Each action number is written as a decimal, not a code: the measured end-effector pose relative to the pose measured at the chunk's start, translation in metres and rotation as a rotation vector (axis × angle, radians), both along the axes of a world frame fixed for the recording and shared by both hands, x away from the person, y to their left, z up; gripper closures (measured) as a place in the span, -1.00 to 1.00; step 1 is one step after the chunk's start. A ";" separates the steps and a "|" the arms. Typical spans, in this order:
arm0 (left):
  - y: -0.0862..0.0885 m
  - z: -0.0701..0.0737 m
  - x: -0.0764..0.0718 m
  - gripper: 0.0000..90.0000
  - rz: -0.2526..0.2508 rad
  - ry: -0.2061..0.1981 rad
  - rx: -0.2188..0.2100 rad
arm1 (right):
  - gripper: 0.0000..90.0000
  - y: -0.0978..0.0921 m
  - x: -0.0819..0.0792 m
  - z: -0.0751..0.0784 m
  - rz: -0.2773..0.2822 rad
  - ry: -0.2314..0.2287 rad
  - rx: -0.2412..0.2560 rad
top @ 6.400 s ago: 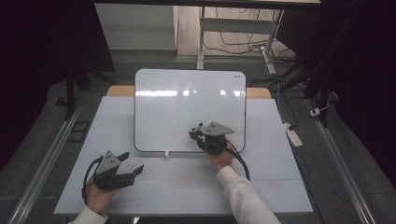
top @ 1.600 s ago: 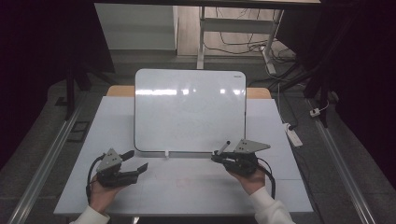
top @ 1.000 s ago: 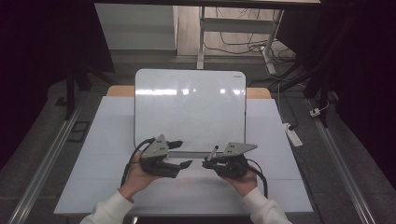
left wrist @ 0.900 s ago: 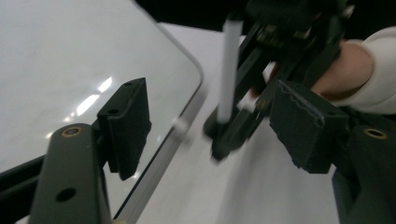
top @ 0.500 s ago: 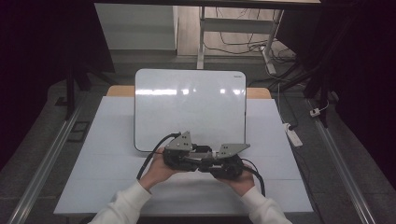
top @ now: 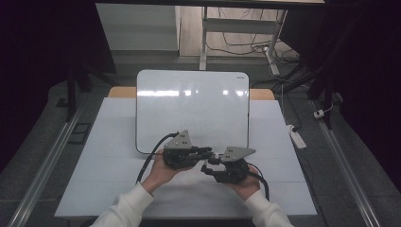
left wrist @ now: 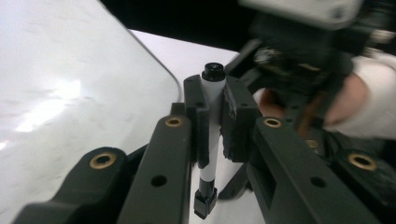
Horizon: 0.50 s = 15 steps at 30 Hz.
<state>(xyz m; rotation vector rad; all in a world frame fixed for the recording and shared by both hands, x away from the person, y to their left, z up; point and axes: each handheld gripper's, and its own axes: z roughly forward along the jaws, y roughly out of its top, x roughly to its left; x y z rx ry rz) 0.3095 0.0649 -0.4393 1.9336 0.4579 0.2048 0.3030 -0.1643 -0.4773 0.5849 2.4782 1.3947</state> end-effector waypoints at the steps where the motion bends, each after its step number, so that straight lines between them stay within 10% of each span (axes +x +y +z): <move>1: 0.001 0.000 0.000 0.80 0.021 0.002 -0.005 | 0.17 -0.002 -0.005 0.001 -0.043 -0.035 0.022; 8: -0.003 -0.006 0.003 0.80 0.126 0.026 -0.045 | 0.23 0.005 -0.029 0.001 -0.285 -0.167 0.063; 15: -0.014 -0.009 0.001 0.80 0.176 0.020 -0.057 | 0.36 0.020 -0.034 -0.003 -0.381 -0.229 0.054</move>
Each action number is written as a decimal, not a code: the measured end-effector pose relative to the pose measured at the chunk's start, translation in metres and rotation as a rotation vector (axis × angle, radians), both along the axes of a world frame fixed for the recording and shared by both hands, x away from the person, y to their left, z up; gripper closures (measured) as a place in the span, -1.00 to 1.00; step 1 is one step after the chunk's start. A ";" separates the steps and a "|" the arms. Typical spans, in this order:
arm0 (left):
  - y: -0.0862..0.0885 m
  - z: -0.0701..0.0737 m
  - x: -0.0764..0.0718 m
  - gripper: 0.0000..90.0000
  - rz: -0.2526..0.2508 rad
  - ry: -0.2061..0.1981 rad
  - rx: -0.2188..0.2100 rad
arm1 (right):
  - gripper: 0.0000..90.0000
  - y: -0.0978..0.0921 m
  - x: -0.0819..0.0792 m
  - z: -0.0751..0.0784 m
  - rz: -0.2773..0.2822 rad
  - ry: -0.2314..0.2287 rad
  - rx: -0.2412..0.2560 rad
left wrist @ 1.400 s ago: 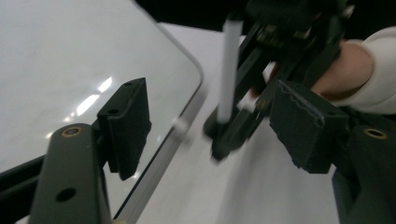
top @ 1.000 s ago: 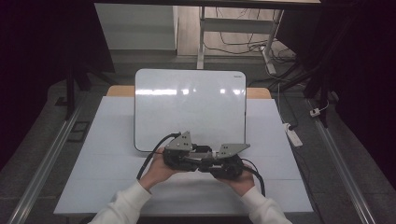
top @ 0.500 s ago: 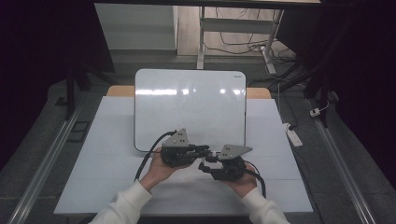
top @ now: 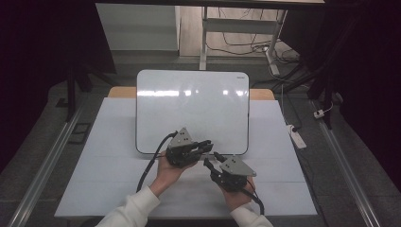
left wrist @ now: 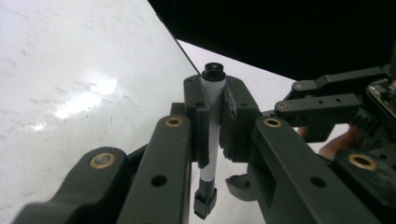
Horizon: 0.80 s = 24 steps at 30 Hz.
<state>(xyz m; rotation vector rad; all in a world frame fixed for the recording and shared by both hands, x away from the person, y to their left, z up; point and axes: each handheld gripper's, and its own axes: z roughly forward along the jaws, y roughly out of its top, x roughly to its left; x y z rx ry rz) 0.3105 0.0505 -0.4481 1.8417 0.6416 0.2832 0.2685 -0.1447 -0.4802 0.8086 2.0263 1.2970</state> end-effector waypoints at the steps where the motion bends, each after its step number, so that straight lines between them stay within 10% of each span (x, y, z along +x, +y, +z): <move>1: -0.001 -0.001 0.000 0.80 0.005 0.002 -0.001 | 0.40 0.001 0.001 0.000 -0.009 -0.002 0.001; 16: -0.011 -0.006 -0.003 0.77 0.044 0.005 -0.032 | 0.80 -0.003 0.011 0.002 -0.054 0.009 -0.010; 24: 0.018 0.006 -0.010 0.09 0.065 -0.033 -0.031 | 0.80 -0.020 0.014 0.017 -0.063 0.012 0.001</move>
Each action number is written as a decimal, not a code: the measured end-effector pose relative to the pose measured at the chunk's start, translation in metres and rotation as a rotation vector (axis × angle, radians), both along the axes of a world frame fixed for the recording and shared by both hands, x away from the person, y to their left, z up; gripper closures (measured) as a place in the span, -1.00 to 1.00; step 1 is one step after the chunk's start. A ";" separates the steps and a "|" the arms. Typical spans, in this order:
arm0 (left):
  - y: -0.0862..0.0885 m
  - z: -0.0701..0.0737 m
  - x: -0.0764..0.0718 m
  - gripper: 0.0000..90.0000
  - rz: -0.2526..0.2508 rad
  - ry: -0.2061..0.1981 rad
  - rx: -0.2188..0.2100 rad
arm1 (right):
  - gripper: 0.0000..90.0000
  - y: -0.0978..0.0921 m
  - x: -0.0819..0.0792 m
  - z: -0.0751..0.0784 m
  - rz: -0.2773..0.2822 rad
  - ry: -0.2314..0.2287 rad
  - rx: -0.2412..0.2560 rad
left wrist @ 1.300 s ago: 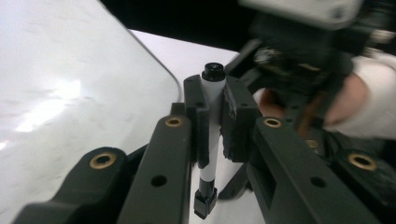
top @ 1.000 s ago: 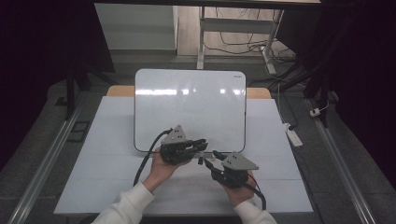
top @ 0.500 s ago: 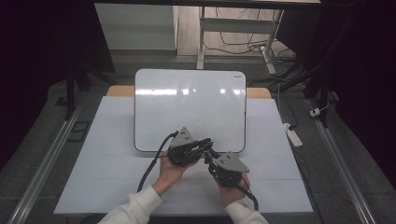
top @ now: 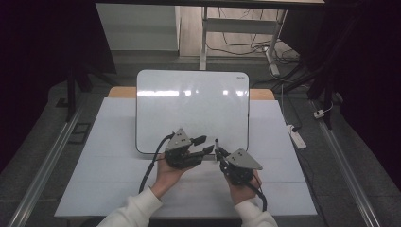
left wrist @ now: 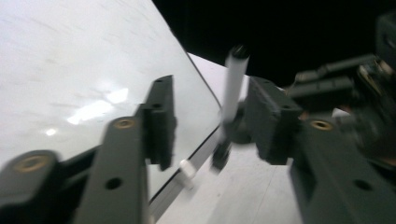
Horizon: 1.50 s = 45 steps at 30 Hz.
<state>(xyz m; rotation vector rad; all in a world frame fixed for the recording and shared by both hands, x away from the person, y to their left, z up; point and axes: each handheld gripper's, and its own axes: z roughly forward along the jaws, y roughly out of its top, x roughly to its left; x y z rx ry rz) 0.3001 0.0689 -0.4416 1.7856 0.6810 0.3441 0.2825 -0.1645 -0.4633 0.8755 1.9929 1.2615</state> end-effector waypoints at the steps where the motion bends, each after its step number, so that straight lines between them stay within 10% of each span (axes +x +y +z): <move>1: 0.007 0.001 -0.002 0.05 0.007 0.001 0.010 | 0.80 -0.004 0.002 0.002 -0.007 0.005 -0.001; 7: 0.060 -0.004 -0.016 -0.13 0.075 0.031 0.123 | 0.80 -0.029 0.017 0.012 -0.062 0.096 0.004; 18: 0.126 -0.035 -0.055 -0.28 0.181 0.138 0.197 | 0.80 -0.041 0.049 0.022 -0.131 0.249 -0.010; 32: 0.143 -0.056 -0.061 -0.32 0.194 0.159 0.257 | 0.80 -0.032 0.095 0.018 -0.231 0.403 -0.102; 45: 0.145 -0.060 -0.059 -0.32 0.209 0.168 0.264 | 0.78 -0.033 0.110 0.011 -0.255 0.425 -0.137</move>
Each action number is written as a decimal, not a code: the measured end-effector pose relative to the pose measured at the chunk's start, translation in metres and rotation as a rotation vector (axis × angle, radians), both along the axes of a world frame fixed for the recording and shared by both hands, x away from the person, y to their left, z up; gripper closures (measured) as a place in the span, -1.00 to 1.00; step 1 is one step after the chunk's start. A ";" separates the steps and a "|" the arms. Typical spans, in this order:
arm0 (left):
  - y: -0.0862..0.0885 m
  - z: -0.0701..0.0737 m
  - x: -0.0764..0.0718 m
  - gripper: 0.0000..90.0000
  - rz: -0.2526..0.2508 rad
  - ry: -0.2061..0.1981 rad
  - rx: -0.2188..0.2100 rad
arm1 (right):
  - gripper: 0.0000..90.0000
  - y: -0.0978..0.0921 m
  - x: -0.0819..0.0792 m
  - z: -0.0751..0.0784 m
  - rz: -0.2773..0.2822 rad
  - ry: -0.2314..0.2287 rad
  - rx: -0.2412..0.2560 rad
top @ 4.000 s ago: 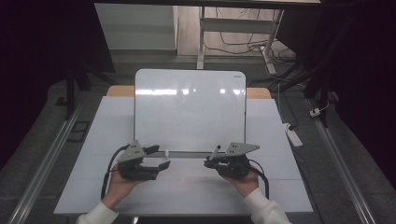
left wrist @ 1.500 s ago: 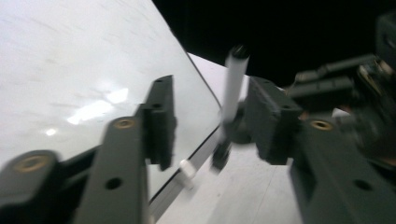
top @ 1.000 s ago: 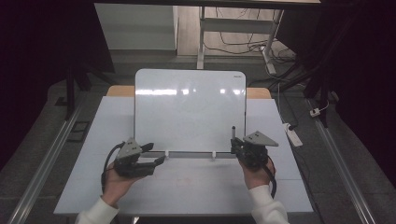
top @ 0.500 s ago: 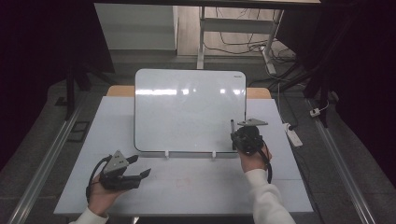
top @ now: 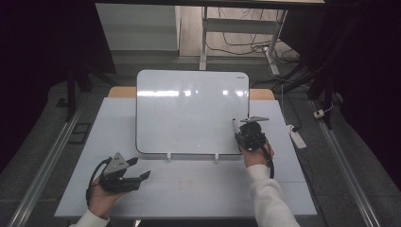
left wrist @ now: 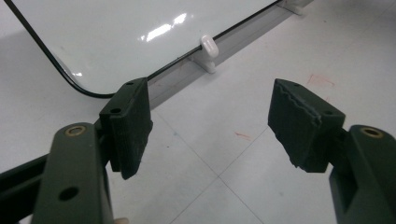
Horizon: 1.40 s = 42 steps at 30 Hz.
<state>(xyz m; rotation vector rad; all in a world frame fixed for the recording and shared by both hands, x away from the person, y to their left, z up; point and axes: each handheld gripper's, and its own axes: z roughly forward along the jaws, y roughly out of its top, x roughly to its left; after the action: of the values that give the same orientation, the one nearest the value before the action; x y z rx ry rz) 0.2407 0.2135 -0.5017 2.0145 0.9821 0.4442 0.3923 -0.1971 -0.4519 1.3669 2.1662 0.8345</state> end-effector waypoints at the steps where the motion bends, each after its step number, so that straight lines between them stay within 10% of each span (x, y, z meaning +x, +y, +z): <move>1: 0.000 0.000 0.000 -0.32 0.001 -0.001 0.001 | 0.77 0.000 0.000 0.000 0.003 -0.002 0.000; 8: 0.004 -0.001 0.000 -0.32 0.018 -0.009 -0.004 | 0.48 -0.010 -0.014 0.007 0.050 -0.090 0.036; 24: 0.006 -0.004 0.001 -0.35 0.028 0.006 -0.029 | 0.10 -0.057 -0.074 -0.009 0.379 -0.293 0.172; 42: 0.007 -0.006 0.001 -0.38 0.021 0.018 -0.045 | -0.03 -0.102 -0.096 -0.045 0.452 -0.291 0.177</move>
<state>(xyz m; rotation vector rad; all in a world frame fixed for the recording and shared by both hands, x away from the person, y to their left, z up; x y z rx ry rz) 0.2416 0.2205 -0.5073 1.9730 1.0158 0.4125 0.2965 -0.2993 -0.4964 0.7659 2.2326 1.3284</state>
